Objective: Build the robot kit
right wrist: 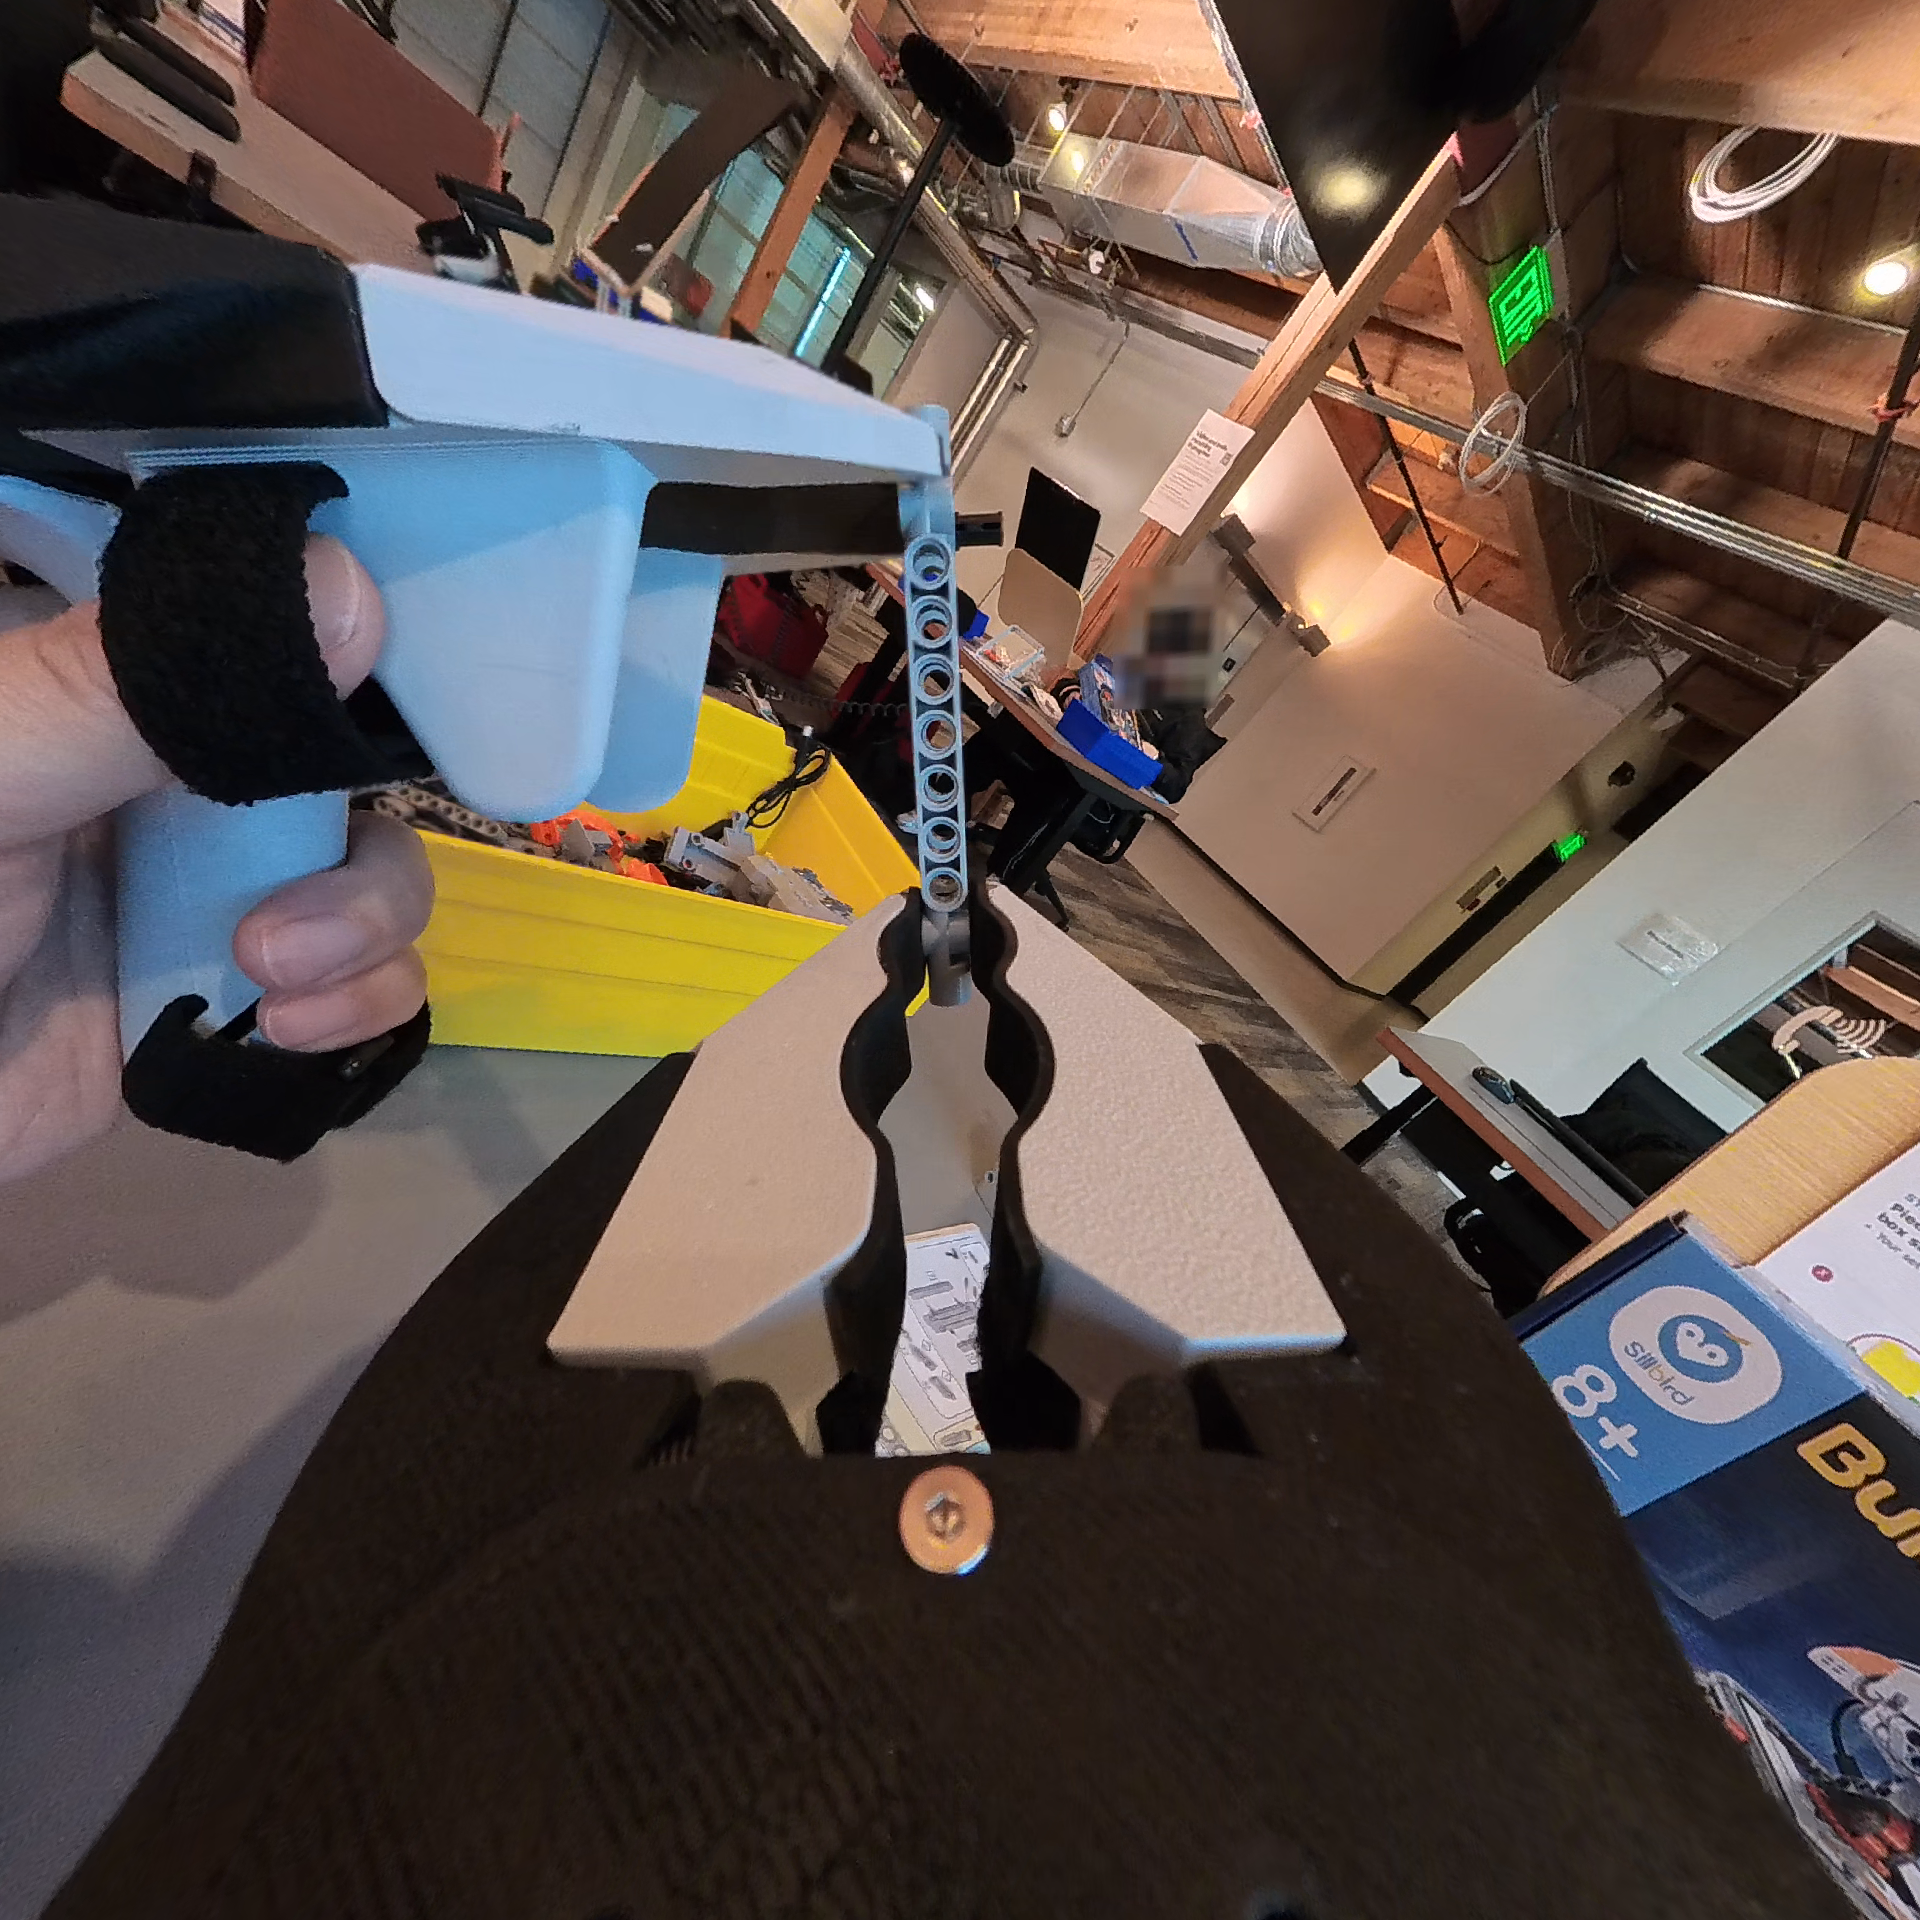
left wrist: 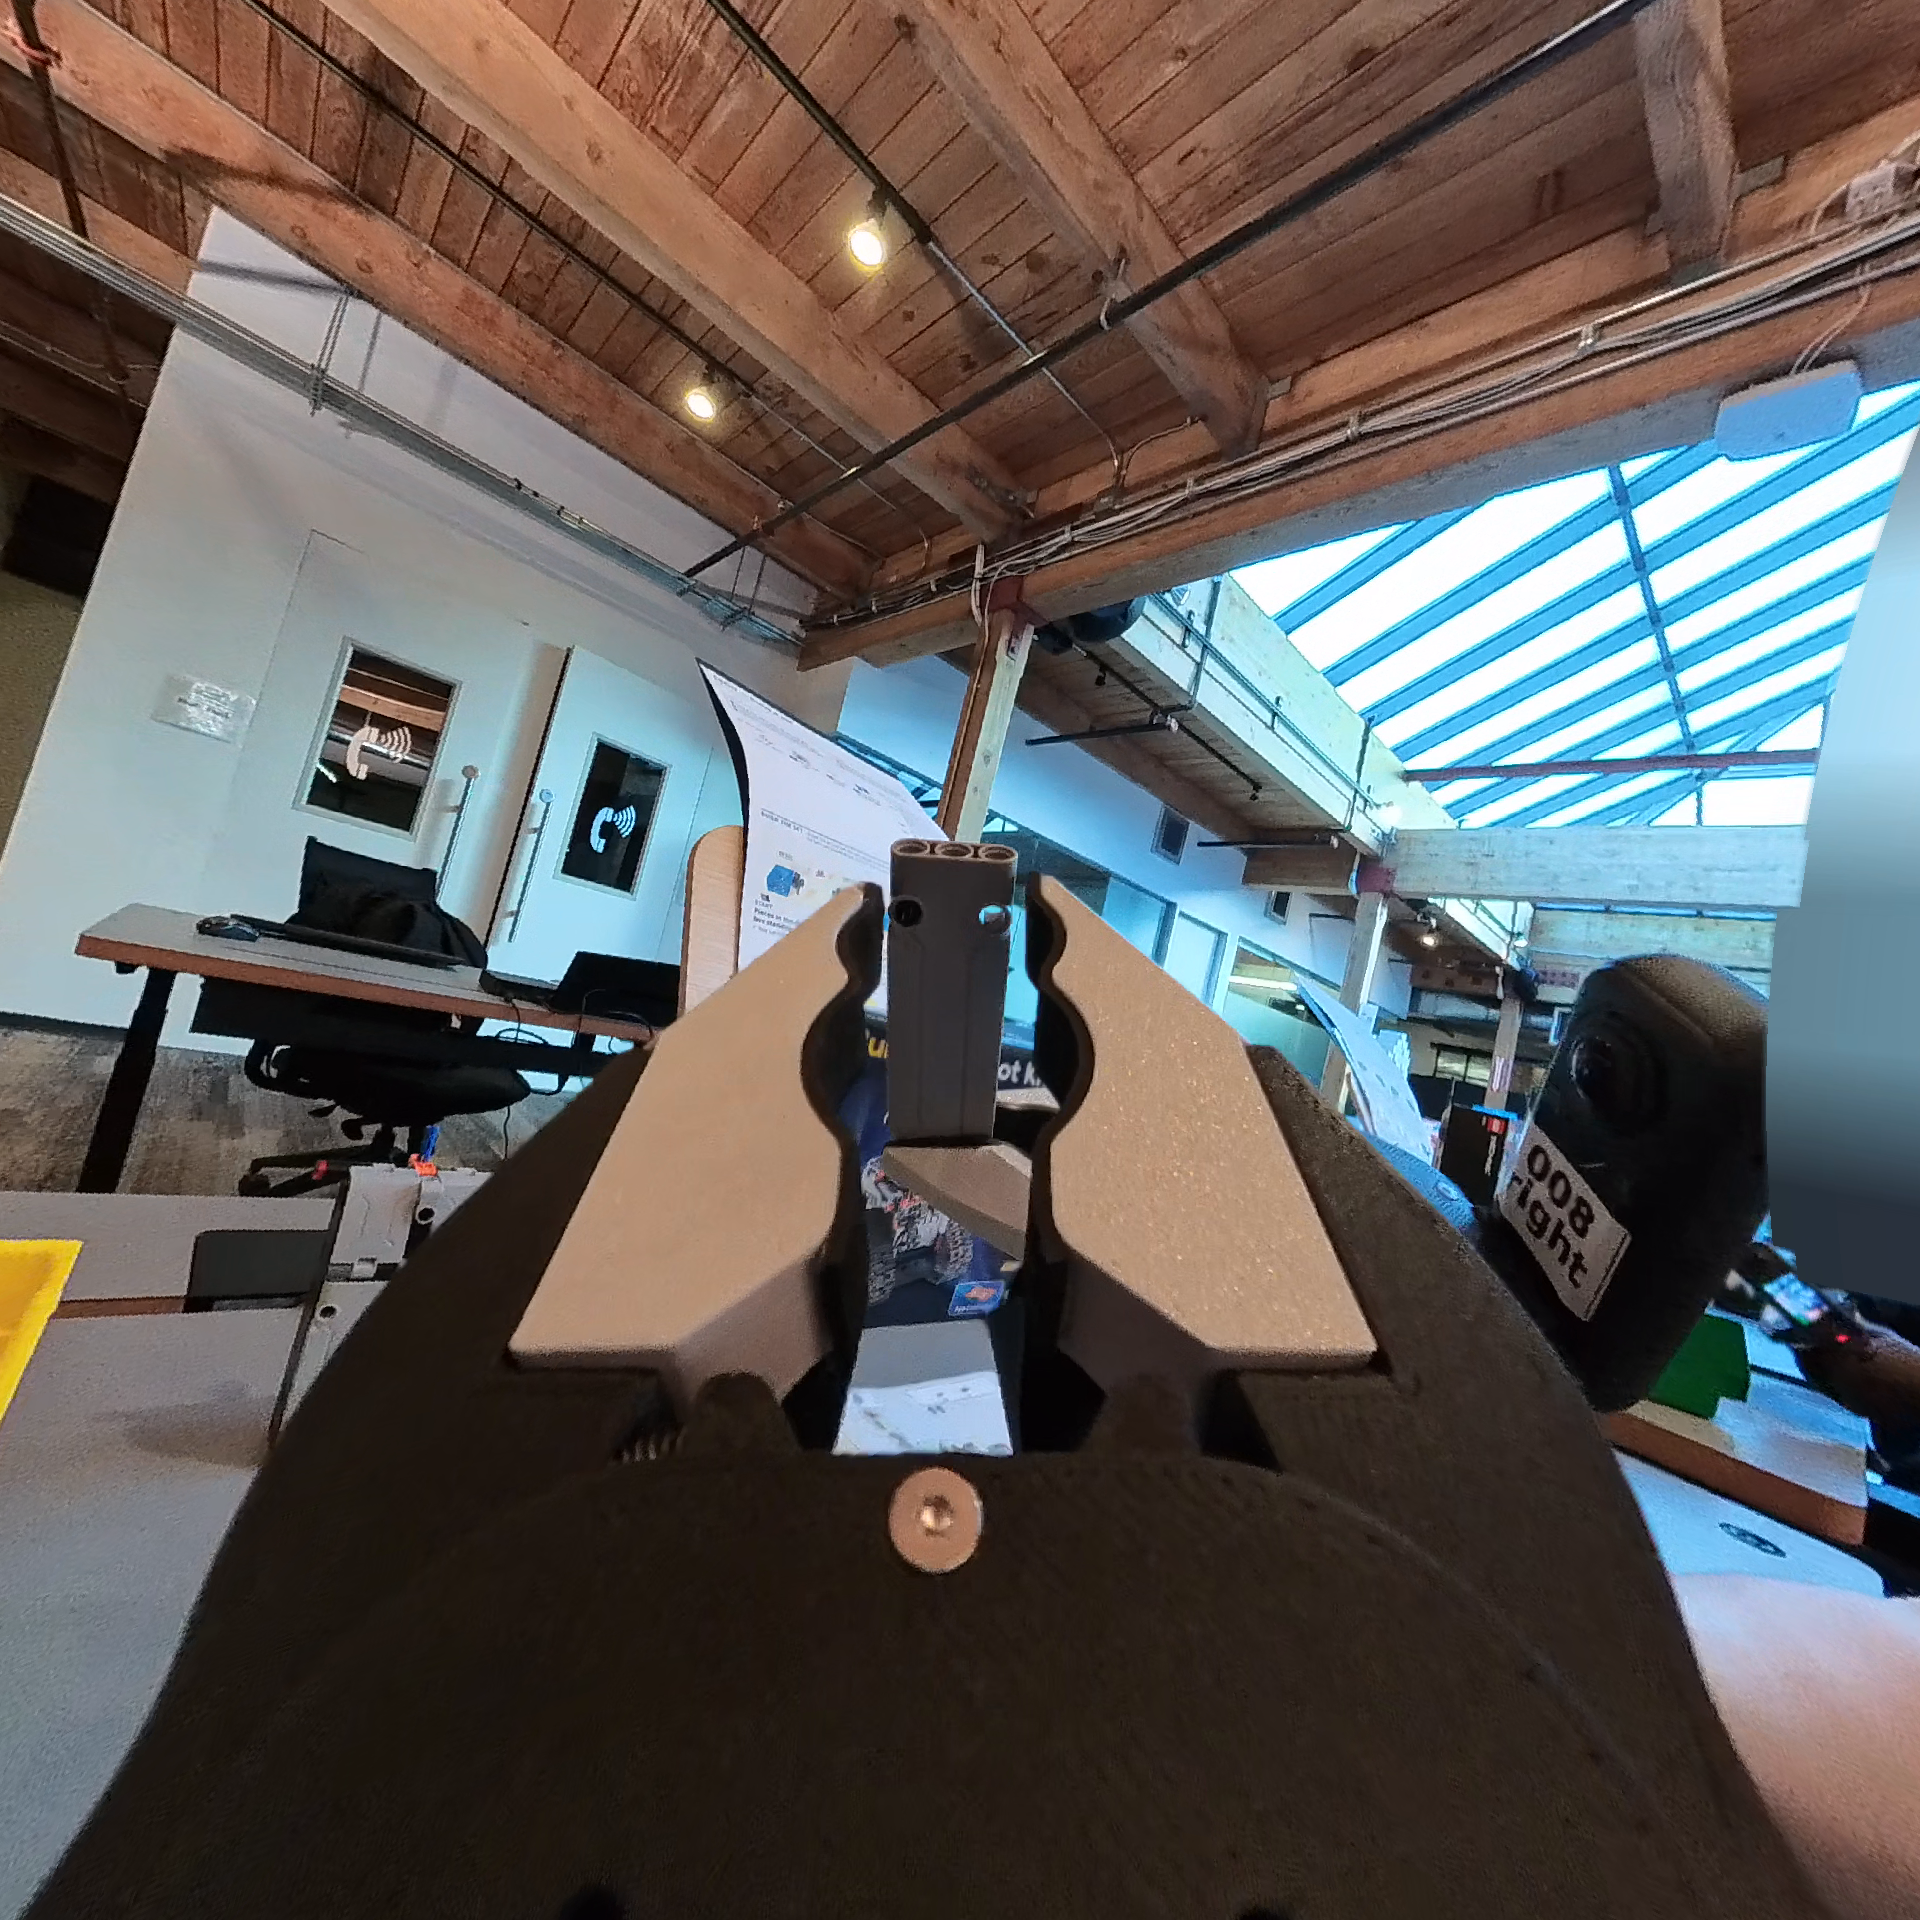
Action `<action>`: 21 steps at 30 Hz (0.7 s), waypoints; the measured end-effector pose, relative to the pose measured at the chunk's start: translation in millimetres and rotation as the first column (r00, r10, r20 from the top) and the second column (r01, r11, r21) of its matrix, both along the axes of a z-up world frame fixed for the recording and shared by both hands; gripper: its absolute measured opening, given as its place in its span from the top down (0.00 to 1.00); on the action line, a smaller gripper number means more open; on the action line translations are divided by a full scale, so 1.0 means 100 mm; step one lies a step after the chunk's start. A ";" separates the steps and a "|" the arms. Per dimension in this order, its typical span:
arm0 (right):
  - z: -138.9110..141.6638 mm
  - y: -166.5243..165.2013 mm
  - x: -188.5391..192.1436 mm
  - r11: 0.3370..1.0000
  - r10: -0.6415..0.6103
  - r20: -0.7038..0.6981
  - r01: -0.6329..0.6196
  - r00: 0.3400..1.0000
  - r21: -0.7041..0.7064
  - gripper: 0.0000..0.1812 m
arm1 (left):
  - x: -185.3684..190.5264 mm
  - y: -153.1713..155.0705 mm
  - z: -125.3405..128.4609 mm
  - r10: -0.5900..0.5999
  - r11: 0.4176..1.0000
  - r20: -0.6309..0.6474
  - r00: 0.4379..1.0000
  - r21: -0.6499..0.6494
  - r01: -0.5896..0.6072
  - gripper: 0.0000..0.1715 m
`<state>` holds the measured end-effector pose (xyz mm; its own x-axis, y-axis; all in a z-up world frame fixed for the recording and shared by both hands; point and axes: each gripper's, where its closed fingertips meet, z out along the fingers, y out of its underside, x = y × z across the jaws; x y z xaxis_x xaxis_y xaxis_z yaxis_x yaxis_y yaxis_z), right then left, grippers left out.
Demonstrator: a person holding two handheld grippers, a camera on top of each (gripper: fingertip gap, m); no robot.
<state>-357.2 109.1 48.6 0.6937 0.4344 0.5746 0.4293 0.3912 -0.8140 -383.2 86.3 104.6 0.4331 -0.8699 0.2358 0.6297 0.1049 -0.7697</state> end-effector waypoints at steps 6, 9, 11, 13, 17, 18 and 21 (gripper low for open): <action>-0.01 0.00 -0.01 1.000 0.001 0.009 -0.001 1.000 0.002 0.96 | 0.02 0.03 0.00 0.012 1.000 -0.009 1.000 0.002 -0.012 0.87; -0.01 0.00 0.00 1.000 0.002 0.005 -0.002 1.000 0.001 0.96 | 0.03 0.03 -0.01 0.006 1.000 -0.005 1.000 0.000 -0.006 0.87; -0.02 0.00 0.00 1.000 -0.001 0.010 0.001 1.000 0.001 0.96 | 0.03 0.04 -0.01 -0.001 1.000 -0.002 1.000 -0.004 0.001 0.87; -0.02 0.00 0.00 1.000 0.001 0.008 -0.001 1.000 0.001 0.96 | 0.04 0.04 -0.01 -0.010 1.000 -0.006 1.000 -0.005 0.010 0.88; -0.02 -0.01 -0.03 1.000 0.013 0.007 -0.013 1.000 0.012 0.96 | 0.03 0.02 -0.01 -0.017 1.000 -0.033 0.999 -0.003 0.017 0.88; -0.03 -0.01 -0.04 1.000 0.018 0.012 -0.018 1.000 0.008 0.96 | 0.02 0.03 -0.02 -0.020 1.000 -0.042 0.999 -0.006 0.020 0.87; -0.10 -0.01 -0.09 0.999 0.044 0.007 -0.044 0.999 -0.027 0.82 | -0.03 0.05 0.00 -0.035 0.999 -0.038 0.999 -0.020 0.034 0.88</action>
